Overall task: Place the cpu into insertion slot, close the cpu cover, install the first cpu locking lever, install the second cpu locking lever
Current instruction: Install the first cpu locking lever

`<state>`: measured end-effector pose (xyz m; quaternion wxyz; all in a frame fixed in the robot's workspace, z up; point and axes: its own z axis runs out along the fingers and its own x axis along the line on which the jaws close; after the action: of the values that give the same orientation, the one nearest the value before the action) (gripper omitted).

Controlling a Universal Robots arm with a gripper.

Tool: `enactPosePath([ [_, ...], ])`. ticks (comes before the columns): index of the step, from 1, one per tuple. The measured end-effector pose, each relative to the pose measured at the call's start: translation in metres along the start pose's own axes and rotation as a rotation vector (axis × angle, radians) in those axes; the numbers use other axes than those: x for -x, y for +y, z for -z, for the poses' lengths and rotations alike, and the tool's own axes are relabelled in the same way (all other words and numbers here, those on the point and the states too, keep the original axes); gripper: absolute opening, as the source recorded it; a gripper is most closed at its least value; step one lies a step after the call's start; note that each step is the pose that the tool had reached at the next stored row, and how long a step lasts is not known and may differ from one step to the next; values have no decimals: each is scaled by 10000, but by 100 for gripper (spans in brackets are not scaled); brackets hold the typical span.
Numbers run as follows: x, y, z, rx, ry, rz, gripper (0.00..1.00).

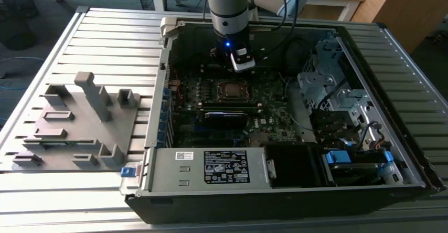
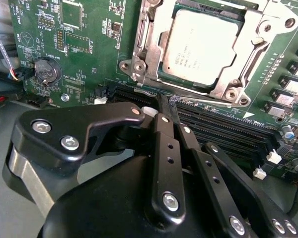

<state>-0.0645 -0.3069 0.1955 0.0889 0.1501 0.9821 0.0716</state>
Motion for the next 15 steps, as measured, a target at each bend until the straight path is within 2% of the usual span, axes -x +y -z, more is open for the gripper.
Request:
enactPosePath([
  [5,-1,1,-3,-26,-9,4,10],
  [12,-2,-1,-11,-255,-74,51,10],
  [15,-3,0,-15,-300,-90,63,10],
])
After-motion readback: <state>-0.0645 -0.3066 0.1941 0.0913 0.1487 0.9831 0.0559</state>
